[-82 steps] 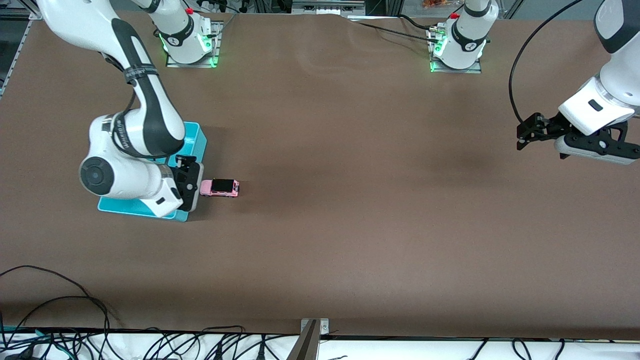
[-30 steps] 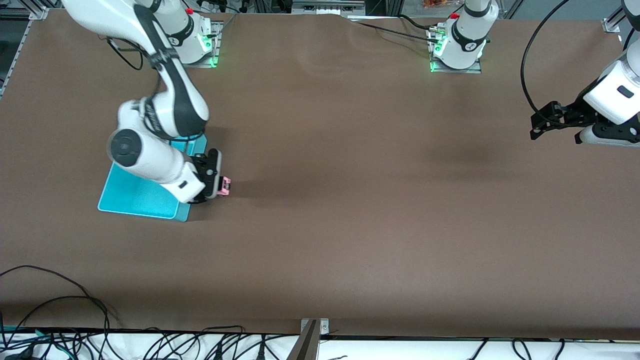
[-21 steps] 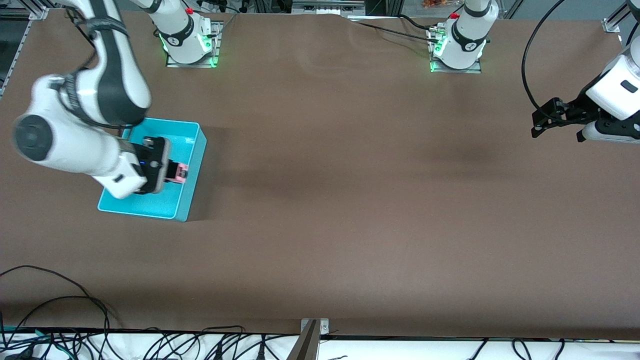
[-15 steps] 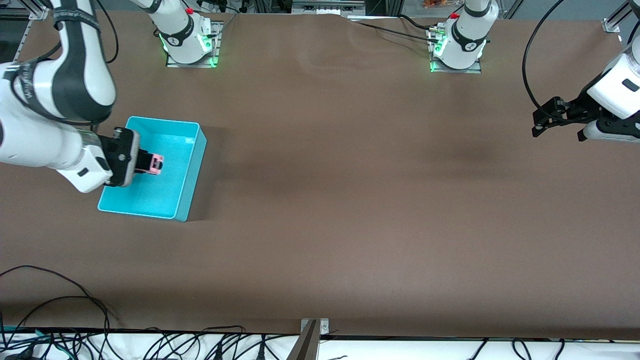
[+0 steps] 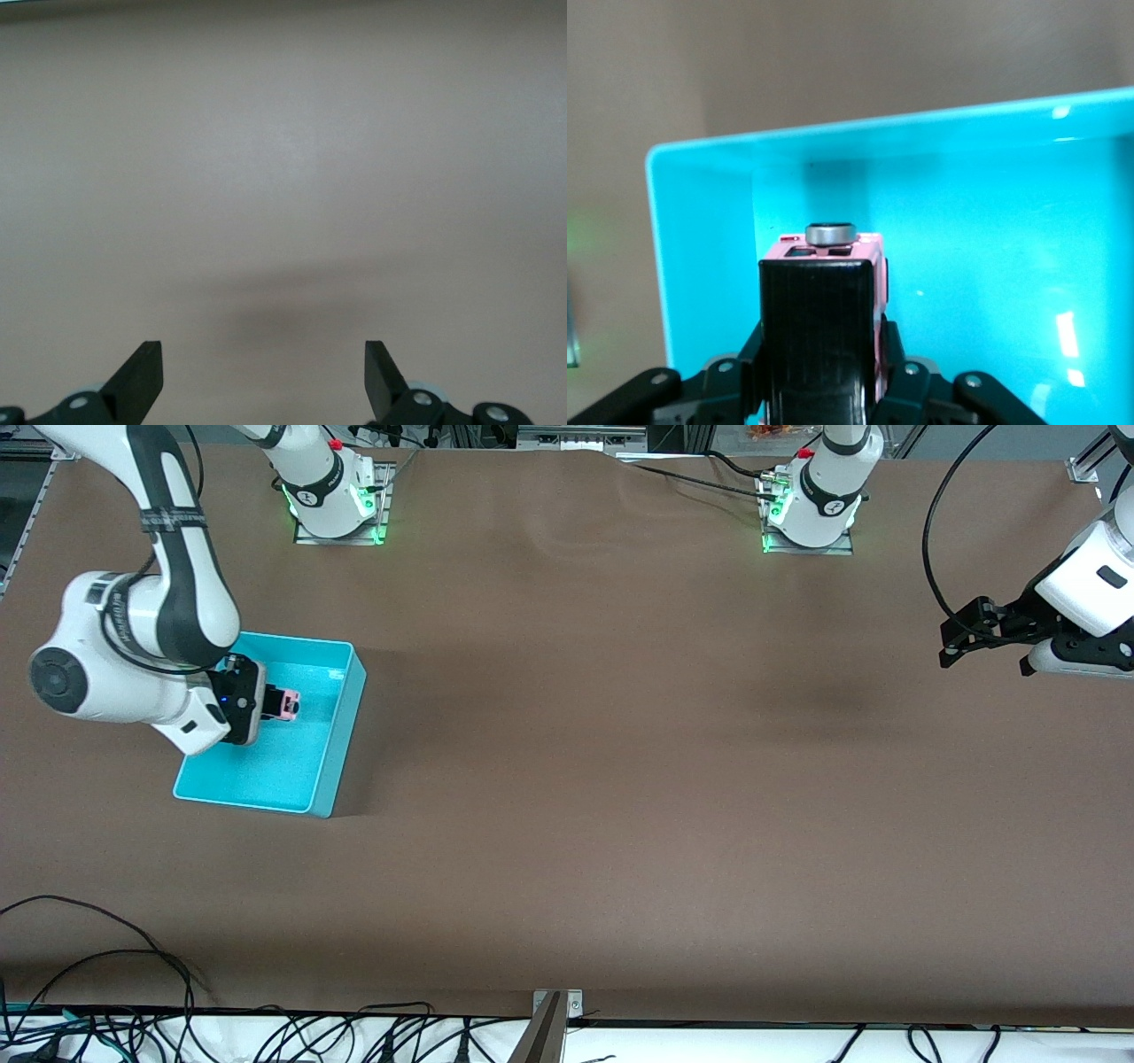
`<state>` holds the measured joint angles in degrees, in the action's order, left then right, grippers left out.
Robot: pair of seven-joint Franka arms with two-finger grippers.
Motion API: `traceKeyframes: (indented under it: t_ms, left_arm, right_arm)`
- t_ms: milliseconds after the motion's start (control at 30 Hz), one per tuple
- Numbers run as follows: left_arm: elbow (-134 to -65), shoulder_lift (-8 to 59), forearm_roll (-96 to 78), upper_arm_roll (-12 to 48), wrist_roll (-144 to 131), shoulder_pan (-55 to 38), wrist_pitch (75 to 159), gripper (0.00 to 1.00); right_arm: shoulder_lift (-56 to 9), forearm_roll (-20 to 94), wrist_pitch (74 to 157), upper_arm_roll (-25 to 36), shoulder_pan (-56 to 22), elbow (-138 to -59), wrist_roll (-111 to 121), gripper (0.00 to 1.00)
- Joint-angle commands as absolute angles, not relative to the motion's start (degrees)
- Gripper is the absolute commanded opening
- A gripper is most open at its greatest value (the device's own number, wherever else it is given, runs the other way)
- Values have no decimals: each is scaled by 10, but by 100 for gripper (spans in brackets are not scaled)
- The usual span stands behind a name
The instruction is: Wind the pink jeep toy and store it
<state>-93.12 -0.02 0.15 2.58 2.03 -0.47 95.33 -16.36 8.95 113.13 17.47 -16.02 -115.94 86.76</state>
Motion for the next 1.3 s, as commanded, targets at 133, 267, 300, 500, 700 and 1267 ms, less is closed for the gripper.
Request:
traceKeyframes:
  t_ms: [133, 267, 300, 500, 700, 1267]
  left_arm:
    - [-910, 11, 11, 25, 12, -7, 939, 100]
    - [-910, 11, 11, 25, 12, -7, 939, 100]
    - [-910, 11, 11, 25, 12, -7, 939, 100]
    - [-910, 11, 11, 25, 12, -6, 938, 100]
    - [-910, 11, 11, 25, 12, -6, 939, 100]
    - [-910, 11, 11, 25, 12, -7, 938, 100]
  right_arm:
    - [-131, 99, 1257, 174, -163, -1297, 901, 20]
    - [-141, 102, 1295, 173, -162, -1323, 916, 22]
    - [-141, 103, 1304, 173, -162, -1328, 919, 24]
    - [-149, 106, 1320, 173, -162, -1333, 925, 64]
    - [-148, 122, 1319, 173, -162, -1329, 932, 100]
    - [-132, 129, 1120, 176, -162, -1113, 810, 100]
